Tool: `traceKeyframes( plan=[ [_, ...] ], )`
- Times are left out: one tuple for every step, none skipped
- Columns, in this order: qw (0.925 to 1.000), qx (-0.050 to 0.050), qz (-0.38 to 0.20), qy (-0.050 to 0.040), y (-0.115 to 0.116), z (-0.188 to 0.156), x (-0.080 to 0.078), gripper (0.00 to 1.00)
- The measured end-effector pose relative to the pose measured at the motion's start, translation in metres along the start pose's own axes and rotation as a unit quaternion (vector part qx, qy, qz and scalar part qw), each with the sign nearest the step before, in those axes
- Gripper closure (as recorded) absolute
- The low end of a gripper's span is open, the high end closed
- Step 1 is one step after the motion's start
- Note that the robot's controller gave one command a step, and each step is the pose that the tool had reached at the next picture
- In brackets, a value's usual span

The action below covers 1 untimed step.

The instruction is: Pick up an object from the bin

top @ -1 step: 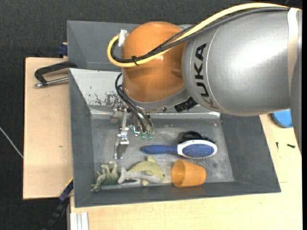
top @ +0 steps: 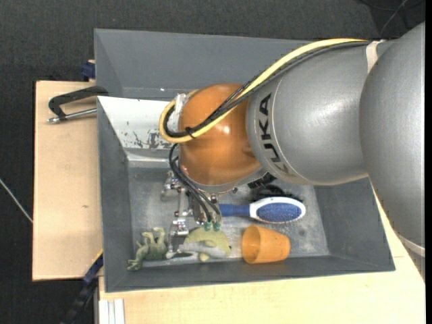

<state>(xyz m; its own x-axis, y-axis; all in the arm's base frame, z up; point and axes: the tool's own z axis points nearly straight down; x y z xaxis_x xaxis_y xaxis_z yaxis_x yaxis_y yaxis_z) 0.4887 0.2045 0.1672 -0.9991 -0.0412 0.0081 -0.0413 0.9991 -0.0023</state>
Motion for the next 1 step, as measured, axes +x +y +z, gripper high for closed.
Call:
traceKeyframes(
  plan=[
    [0.9991, -0.002, -0.042, -0.0057, 0.02, 0.097, -0.0063, 0.0]
  ],
)
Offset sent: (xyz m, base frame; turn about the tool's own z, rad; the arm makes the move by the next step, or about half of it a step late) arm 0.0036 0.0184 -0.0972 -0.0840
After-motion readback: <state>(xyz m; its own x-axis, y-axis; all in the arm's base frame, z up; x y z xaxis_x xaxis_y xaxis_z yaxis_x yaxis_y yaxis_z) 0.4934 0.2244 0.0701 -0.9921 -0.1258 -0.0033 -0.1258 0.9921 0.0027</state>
